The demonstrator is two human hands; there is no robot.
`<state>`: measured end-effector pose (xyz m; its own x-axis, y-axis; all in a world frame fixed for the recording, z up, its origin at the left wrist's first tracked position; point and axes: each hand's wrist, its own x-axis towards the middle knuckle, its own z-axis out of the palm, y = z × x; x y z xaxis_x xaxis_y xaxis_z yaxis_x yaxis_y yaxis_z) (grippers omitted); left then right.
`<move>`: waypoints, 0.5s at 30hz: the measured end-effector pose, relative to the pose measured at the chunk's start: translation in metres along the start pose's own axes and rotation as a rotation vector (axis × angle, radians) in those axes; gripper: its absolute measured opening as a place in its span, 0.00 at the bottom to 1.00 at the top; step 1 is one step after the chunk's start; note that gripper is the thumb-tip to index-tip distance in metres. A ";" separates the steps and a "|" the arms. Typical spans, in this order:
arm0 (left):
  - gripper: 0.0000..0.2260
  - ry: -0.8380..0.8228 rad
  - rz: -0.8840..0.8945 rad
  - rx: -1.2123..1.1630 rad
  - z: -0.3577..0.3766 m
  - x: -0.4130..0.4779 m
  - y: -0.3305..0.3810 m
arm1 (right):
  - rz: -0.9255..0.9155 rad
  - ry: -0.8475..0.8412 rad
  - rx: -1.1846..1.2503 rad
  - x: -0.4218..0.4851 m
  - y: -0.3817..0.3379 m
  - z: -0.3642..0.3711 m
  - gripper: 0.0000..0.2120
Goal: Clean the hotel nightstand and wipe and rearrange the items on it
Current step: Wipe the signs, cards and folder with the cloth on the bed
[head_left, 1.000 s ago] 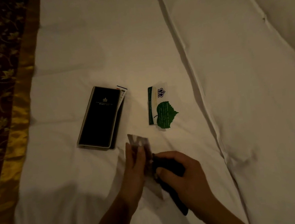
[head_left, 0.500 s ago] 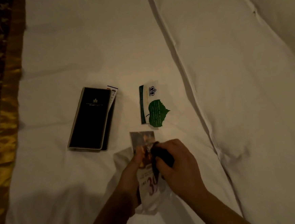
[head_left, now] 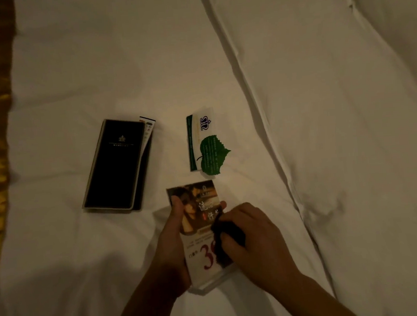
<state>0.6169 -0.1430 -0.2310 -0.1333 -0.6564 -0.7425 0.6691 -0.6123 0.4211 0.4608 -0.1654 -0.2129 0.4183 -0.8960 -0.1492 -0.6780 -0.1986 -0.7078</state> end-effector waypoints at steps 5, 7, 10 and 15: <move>0.29 0.010 -0.031 -0.070 0.002 0.001 -0.014 | -0.185 0.094 -0.057 0.021 -0.009 0.008 0.11; 0.28 0.056 0.003 0.015 -0.002 -0.001 -0.013 | 0.045 0.164 -0.020 0.036 0.000 0.001 0.09; 0.27 0.184 0.146 0.191 -0.013 -0.004 -0.008 | 0.417 0.120 0.395 0.044 0.015 -0.010 0.06; 0.19 0.352 0.354 0.302 -0.015 0.001 -0.003 | 0.637 -0.146 1.011 0.019 0.011 -0.015 0.06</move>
<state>0.6260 -0.1350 -0.2412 0.3461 -0.6893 -0.6364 0.3838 -0.5150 0.7665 0.4518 -0.1911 -0.2132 0.2895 -0.6536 -0.6993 -0.0342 0.7231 -0.6899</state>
